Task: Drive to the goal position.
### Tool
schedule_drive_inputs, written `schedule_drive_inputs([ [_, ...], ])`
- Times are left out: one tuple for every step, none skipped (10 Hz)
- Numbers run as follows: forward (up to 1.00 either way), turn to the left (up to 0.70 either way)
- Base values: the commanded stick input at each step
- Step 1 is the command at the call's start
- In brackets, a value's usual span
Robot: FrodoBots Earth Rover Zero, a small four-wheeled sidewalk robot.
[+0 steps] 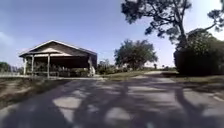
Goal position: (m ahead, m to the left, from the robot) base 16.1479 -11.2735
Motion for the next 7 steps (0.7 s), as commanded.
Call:
schedule_drive_inputs([
  [1.00, -0.30],
  [1.00, -0.31],
  [1.00, -0.33],
  [1.00, -0.37],
  [1.00, -0.39],
  [1.00, -0.41],
  [1.00, -0.41],
])
